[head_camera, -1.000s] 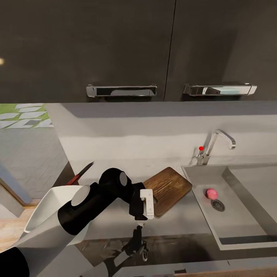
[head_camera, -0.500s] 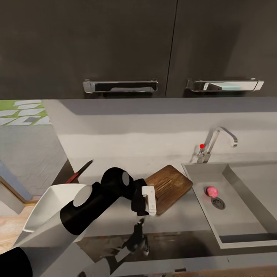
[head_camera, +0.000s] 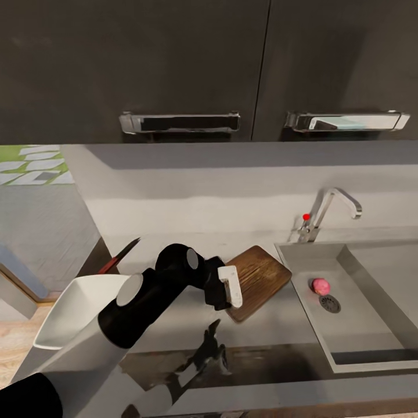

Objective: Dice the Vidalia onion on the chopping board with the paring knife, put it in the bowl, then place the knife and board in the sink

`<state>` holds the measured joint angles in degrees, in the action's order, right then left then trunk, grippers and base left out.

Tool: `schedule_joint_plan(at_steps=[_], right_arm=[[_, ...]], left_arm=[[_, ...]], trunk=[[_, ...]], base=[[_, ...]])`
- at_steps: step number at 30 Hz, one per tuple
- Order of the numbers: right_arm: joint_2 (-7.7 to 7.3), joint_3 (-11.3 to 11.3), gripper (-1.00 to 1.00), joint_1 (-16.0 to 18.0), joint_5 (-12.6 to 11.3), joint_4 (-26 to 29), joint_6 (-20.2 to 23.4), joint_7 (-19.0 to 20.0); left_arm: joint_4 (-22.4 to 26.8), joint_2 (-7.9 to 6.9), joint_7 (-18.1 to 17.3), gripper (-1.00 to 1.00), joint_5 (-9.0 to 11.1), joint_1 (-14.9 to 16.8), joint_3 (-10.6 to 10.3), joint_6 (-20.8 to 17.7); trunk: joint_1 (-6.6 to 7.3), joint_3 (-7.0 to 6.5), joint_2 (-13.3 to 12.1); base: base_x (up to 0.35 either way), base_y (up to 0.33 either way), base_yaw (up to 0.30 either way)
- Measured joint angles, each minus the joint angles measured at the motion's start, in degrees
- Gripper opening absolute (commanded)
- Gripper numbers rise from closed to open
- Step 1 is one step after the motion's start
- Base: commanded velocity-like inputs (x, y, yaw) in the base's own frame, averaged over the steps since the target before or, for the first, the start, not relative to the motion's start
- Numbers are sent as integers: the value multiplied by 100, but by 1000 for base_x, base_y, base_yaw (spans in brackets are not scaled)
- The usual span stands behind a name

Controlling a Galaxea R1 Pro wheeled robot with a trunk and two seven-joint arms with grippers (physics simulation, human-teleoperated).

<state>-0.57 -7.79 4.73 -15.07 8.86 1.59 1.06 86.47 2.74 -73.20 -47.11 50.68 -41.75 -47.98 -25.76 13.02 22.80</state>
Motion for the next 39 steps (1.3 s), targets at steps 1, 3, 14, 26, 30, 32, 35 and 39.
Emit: schedule_joint_plan(at_steps=[1,3,14,26,30,32,35,39], right_arm=[[0,0,100,0,1,1,0,0],[0,0,100,0,1,2,0,0],[0,-5,100,1,2,1,0,0],[0,-6,100,0,2,1,0,0],[0,-1,100,0,2,1,0,0],[0,-1,100,0,2,2,0,0],[0,0,100,0,2,1,0,0],[0,-3,100,0,2,2,0,0]], left_arm=[[-67,70,-2,100,-2,1,56,2],[-157,141,1,100,-6,0,107,7],[-638,217,10,100,-27,4,178,447],[-804,216,-15,100,-38,6,173,702],[-775,216,-29,100,-38,6,170,706],[-772,216,-32,100,-38,6,170,710],[-766,216,-33,100,-39,6,170,712],[-750,216,-34,100,-42,6,170,713]], trunk=[[0,9,0],[0,28,0],[0,129,0],[0,239,0],[0,276,1],[0,294,1],[0,322,1],[0,358,1]], base=[[0,0,0],[0,0,0],[0,0,0],[0,0,0],[0,0,0],[0,0,0],[0,0,0],[0,0,0]])
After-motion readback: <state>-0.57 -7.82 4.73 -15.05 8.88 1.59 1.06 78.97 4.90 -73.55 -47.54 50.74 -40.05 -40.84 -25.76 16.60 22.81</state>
